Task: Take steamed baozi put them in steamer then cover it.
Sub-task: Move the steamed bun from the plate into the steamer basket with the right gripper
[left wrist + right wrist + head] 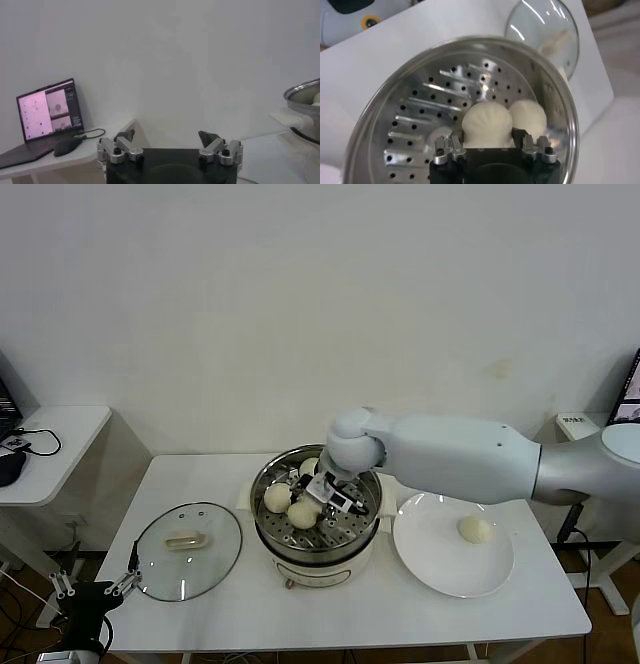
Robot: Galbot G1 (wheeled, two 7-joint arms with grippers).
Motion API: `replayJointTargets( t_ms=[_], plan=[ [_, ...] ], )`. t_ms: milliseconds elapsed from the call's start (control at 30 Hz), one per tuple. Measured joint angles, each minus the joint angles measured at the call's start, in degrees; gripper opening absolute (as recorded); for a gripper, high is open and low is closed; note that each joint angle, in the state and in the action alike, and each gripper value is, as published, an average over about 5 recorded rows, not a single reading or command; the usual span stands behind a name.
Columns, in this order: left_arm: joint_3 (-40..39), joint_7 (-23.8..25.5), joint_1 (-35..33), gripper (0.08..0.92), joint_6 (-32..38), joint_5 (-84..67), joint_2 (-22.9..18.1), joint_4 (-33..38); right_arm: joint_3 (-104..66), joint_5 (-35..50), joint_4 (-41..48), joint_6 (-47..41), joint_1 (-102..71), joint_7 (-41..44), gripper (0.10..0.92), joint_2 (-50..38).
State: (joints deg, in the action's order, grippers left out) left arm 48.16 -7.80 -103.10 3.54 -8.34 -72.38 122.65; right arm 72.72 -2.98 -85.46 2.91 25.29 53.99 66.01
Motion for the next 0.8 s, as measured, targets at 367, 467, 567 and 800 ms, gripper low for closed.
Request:
replayJointTargets(
  t_ms=[367, 467, 567, 800],
  plan=[
    [-0.12, -0.05, 0.15, 0.823, 0.12, 0.06, -0.26, -0.30, 0.94, -1.06, -1.21, 3.25, -0.12, -0.02, 0.650, -0.07],
    [-0.14, -0.06, 0.19, 0.823, 0.12, 0.07, -0.25, -0.24, 0.96, -1.13, -1.59, 3.74, 0.18, 0.29, 0.714, -0.33],
    [-0.13, -0.07, 0.21, 0.823, 0.12, 0.07, -0.17, -0.22, 0.75, -1.03, -1.89, 4.09, 0.63, 0.47, 0.787, -0.78],
    [-0.09, -0.07, 0.24, 0.823, 0.12, 0.04, 0.23, -0.21, -0.80, 0.03, -2.96, 3.87, 2.37, 1.51, 0.822, -3.03]
  ],
)
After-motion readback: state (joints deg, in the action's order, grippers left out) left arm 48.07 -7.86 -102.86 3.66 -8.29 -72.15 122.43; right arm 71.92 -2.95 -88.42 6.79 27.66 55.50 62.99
